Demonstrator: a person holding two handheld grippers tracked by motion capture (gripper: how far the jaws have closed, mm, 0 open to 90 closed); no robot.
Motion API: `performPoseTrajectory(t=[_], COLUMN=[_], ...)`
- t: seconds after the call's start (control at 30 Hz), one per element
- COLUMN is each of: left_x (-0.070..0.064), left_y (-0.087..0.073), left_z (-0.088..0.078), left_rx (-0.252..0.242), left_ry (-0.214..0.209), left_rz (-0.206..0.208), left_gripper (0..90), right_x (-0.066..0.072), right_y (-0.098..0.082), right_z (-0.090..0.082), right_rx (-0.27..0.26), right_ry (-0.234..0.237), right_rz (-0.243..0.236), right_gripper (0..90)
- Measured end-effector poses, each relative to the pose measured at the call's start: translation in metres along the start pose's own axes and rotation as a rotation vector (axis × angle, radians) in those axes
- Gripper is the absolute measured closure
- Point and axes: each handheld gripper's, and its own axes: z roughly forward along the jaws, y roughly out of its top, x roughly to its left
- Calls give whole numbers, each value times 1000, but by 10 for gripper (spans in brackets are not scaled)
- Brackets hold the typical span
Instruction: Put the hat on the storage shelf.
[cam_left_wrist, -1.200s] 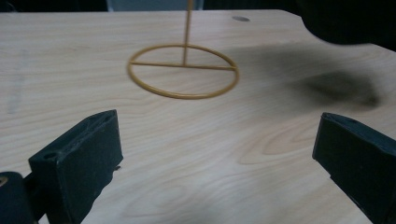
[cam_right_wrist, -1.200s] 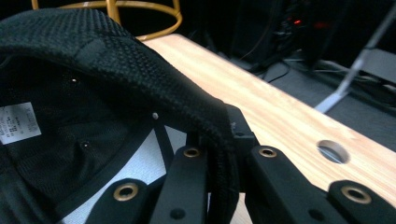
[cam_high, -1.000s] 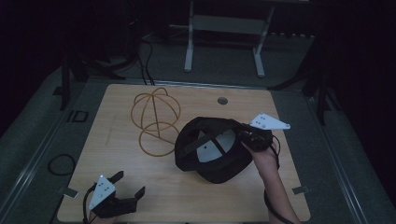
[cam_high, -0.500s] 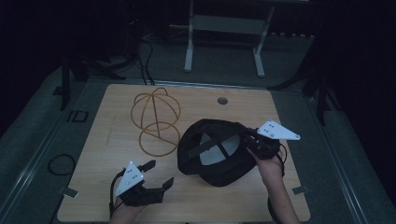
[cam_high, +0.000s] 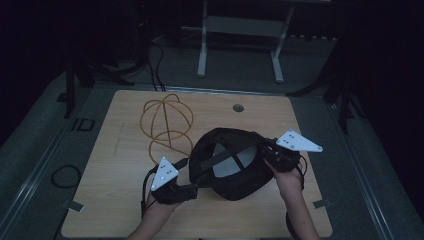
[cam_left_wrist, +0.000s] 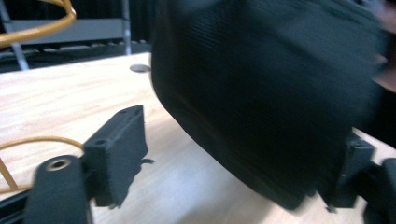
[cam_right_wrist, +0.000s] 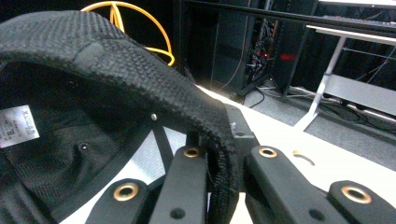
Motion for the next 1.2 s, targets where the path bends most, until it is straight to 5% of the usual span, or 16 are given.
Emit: performPoseTrajectory(t=[0.13, 0.5, 1.03, 1.2], left_x=[0, -3, -12, -17], left_y=[1, 6, 37, 54], left_z=[2, 4, 5, 8], left_rx=[-20, -18, -75, -93], left_ry=[8, 122, 75, 75], left_rz=[-43, 23, 50, 77], left_gripper=[434, 848, 883, 883], right_x=[1, 8, 6, 9], right_y=[-1, -7, -31, -37], right_z=[-3, -6, -16, -17], right_rx=[-3, -9, -16, -7], right_ry=[7, -7, -10, -18], right_rz=[8, -7, 98, 73], right_gripper=[882, 881, 837, 751])
